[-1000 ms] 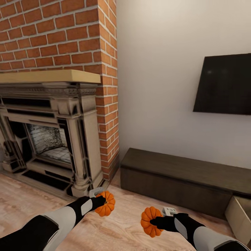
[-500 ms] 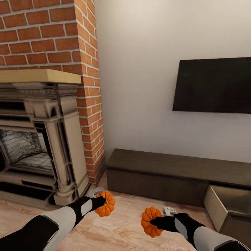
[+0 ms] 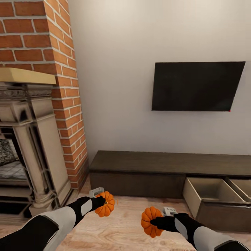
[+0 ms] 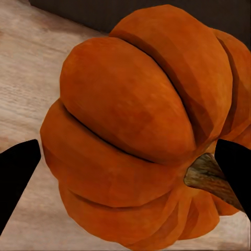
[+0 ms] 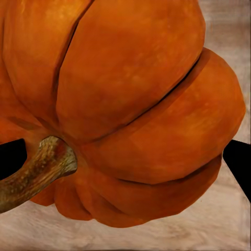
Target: Place each of the two pumpkins and all three candles from the living room inside a cabinet in the living room (use any cabinet), then make sure every cabinet is closed, and position the cauldron so it is next to a table in the living room.
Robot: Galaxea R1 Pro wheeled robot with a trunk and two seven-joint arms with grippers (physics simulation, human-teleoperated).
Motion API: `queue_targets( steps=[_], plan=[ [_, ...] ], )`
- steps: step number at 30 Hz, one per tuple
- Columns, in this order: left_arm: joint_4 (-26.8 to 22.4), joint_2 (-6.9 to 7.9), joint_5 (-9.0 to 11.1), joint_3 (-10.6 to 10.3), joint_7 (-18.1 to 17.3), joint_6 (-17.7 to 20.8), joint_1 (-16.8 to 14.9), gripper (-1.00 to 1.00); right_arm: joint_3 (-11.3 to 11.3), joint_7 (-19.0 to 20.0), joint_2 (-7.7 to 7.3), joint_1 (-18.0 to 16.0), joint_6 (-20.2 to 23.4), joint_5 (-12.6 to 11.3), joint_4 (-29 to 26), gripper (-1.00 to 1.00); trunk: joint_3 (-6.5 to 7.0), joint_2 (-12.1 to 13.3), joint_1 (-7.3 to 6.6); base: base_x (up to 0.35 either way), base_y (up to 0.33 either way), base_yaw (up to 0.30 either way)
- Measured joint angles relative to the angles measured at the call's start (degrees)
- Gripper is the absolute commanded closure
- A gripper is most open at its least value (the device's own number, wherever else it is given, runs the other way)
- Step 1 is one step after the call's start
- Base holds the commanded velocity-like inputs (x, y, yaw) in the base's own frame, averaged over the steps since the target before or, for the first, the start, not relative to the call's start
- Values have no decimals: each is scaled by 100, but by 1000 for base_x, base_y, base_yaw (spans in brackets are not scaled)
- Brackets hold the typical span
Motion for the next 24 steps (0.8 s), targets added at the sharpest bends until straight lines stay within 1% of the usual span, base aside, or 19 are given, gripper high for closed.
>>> queue_targets(
  steps=[24],
  plan=[
    [0,0,1,-2,4,-1,0,100,0,3,0,0,0,1,0,100,1,0,0,0,-299,-296]
  ],
)
